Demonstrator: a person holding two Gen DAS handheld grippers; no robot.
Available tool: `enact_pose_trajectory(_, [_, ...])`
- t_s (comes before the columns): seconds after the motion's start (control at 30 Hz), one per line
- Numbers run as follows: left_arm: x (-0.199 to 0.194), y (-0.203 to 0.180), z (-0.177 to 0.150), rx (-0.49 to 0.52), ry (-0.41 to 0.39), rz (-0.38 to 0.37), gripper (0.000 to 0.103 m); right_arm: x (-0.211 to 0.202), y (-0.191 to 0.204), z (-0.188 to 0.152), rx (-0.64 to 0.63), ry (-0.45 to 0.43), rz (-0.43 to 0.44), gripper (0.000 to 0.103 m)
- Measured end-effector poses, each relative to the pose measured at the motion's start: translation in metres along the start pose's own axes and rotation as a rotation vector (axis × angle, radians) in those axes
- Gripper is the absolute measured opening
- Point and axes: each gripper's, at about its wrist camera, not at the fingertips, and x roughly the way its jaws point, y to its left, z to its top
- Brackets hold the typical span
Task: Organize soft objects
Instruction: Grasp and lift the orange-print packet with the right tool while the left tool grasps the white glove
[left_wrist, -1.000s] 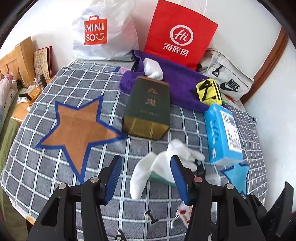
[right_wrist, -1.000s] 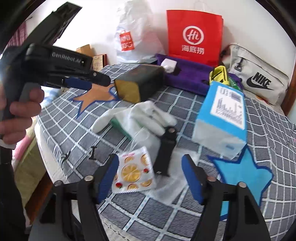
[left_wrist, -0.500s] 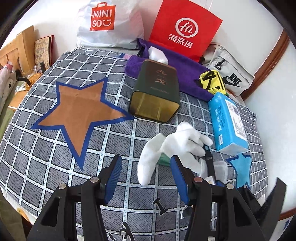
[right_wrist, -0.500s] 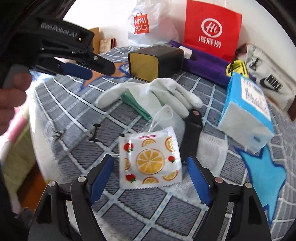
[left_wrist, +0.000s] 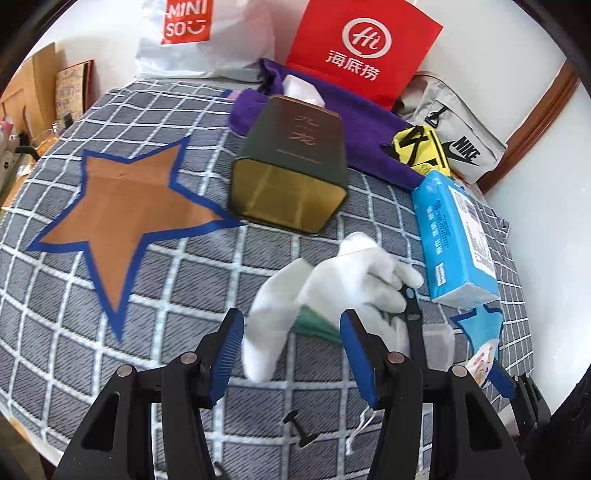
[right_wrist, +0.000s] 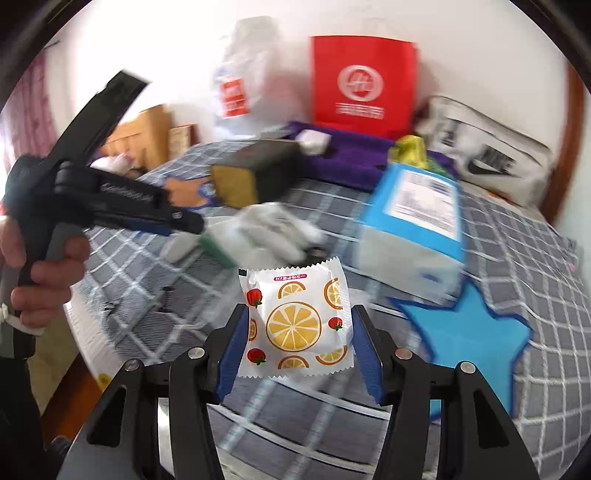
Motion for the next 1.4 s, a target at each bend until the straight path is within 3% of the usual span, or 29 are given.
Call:
enact_pose_trajectory(0.13, [0.012,-0.017,0.002,0.064,0.009,-0.004,0.052,-0.003,-0.031,-0.010,0.100,0.014,-0.061,0.055])
enact_pose_trajectory(0.37, [0.033,-0.036,0.000,0.153,-0.006,0.092,0.053,0.008,-0.071,-0.024,0.213,0.071,-0.124,0.055])
enact_pose_trajectory(0.6, [0.040,-0.043,0.002,0.211,-0.007,0.113,0.064,0.017,-0.072,-0.032,0.240,0.066,-0.130,0.058])
enact_pose_trajectory(0.87, [0.042,-0.047,0.000,0.227,-0.037,0.134,0.065,0.020,-0.073,-0.031,0.247,0.051,-0.133,0.059])
enact_pose_trajectory(0.93, [0.042,-0.048,0.000,0.232,-0.032,0.149,0.060,0.020,-0.074,-0.029,0.251,0.057,-0.132,0.059])
enact_pose_trajectory(1.1, [0.035,-0.035,0.007,0.179,-0.002,0.158,0.025,0.020,-0.077,-0.024,0.282,0.080,-0.127,0.057])
enact_pose_trajectory(1.2, [0.028,-0.025,0.010,0.135,0.020,0.117,0.017,0.018,-0.079,-0.021,0.301,0.093,-0.109,0.054])
enact_pose_trajectory(1.4, [0.003,-0.014,0.006,0.080,0.009,0.061,0.015,0.007,-0.079,-0.015,0.330,0.099,-0.082,0.053])
